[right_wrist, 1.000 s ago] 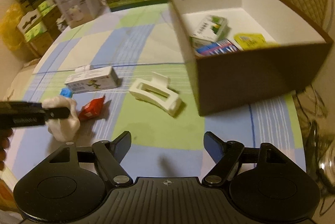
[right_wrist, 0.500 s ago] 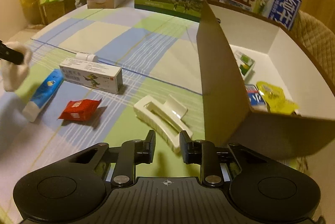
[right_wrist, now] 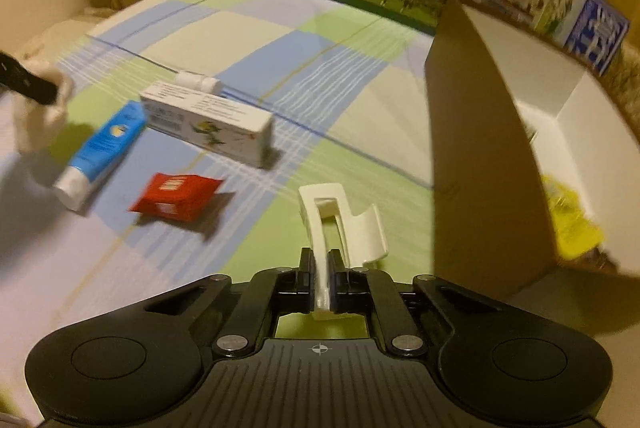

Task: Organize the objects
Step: 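Grasp the white hair clip with the right tool while the left tool holds the glove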

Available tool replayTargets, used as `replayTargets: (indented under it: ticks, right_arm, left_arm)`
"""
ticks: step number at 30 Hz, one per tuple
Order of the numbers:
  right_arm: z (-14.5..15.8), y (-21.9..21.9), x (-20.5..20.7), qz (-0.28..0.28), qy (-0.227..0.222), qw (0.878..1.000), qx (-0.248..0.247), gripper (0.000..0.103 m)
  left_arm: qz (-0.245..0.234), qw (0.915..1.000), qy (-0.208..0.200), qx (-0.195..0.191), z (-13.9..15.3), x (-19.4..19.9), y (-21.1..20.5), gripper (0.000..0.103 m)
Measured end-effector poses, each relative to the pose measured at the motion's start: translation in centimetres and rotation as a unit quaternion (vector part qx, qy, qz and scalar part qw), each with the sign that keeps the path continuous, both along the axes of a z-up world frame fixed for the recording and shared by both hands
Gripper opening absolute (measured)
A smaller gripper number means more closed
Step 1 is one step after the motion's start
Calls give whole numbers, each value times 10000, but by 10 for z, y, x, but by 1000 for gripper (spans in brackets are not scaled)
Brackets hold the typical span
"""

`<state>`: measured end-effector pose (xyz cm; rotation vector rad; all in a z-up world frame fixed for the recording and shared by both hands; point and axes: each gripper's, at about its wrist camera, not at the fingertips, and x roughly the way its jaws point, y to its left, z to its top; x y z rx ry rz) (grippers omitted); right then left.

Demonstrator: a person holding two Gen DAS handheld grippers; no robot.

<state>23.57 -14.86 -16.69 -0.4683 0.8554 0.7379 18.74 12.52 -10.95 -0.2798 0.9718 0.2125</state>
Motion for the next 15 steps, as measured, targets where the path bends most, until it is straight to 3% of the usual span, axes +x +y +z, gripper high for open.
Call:
replayTargets:
  ticks: [9,10,14,15]
  right_arm:
    - [23,-20,-11,-648,1322,9850,897,4]
    - [26,-21,-12,-697,1336,9845,903,8]
    - [32,-24,-14,-717,1066,9880,852,50]
    - [33,-24,-14,-722,957,9893,835,51]
  left_arm:
    - [-16,10000,68,-4,-3,5,2,42]
    - [-20,10000,79,-9,-3,5,2,42]
    - [-37,9999,115,-15,-5,8,1,42]
    - [-45,9999,117,-18,-5,8,0,42]
